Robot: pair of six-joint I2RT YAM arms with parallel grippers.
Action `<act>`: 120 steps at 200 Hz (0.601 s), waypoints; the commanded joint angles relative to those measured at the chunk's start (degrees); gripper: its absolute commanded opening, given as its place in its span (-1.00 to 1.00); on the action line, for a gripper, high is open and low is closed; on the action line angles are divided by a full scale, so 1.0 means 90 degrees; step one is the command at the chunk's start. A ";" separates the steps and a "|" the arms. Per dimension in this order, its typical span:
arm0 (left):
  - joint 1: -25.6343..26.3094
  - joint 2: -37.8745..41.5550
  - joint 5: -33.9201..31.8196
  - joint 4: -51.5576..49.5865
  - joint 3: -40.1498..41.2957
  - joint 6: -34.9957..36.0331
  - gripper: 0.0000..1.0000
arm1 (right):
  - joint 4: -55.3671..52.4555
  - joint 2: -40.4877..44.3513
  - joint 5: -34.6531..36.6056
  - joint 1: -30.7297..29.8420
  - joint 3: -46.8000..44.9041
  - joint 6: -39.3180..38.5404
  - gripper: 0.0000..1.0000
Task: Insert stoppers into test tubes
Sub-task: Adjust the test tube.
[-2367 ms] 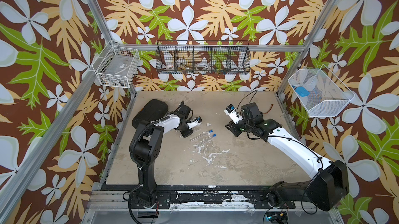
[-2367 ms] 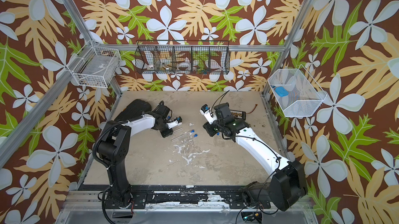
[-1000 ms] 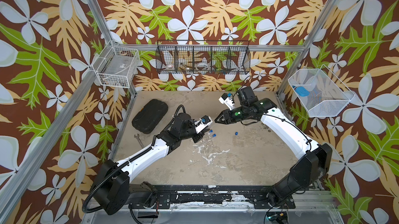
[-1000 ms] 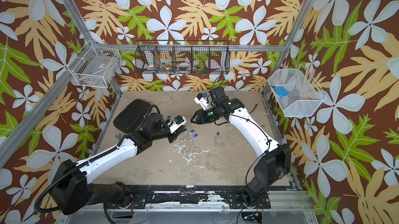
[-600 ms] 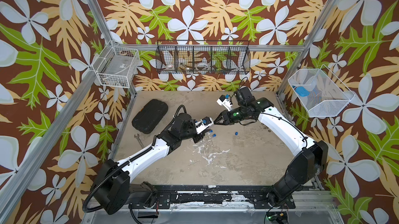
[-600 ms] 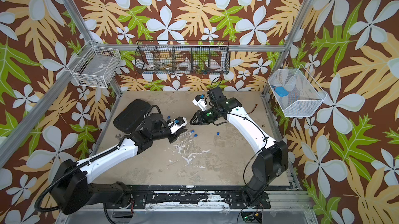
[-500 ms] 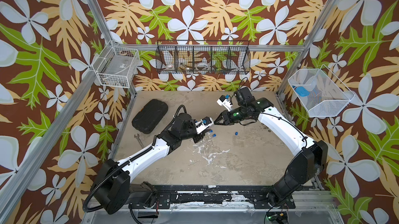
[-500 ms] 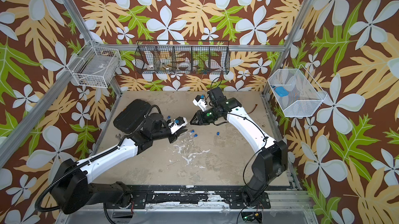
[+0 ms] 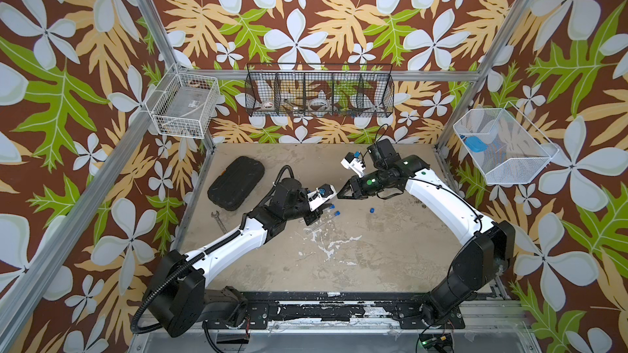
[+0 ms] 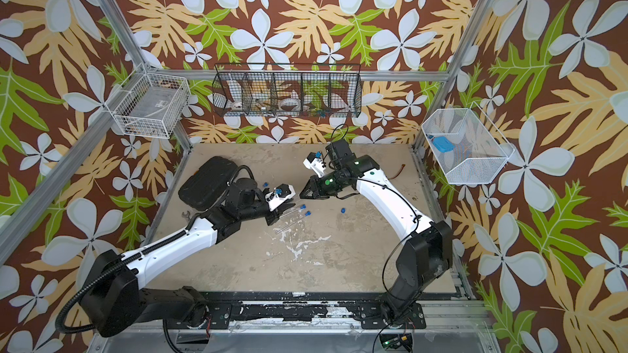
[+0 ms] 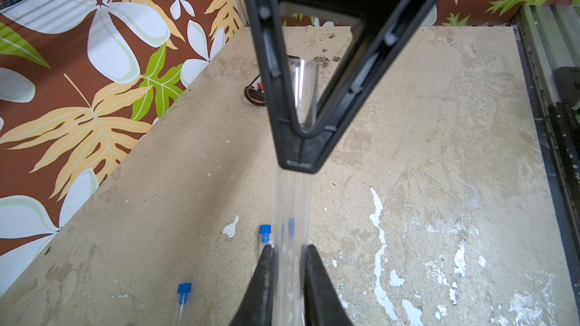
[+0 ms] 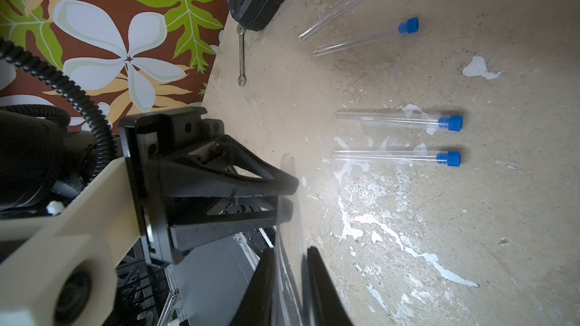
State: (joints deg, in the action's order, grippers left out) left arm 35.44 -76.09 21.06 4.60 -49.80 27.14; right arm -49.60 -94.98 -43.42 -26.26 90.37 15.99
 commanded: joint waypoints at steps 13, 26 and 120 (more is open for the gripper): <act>0.0010 0.0049 0.0033 0.0110 0.0009 0.0117 -0.76 | -0.0092 0.0035 -0.0018 -0.0004 -0.0021 -0.0067 -0.69; 0.0007 0.0047 0.0029 0.0095 0.0016 0.0132 -0.71 | -0.0086 0.0044 -0.0047 -0.0003 -0.0030 -0.0060 -0.70; 0.0007 -0.0129 0.0139 0.0063 0.0055 0.0198 -0.35 | -0.0040 0.0177 -0.0315 -0.0010 -0.0151 -0.0019 -0.73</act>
State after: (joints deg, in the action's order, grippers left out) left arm 35.44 -76.95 21.32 4.45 -49.12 28.84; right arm -49.76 -93.80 -45.01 -26.26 89.21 16.01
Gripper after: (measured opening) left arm 0.330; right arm 0.143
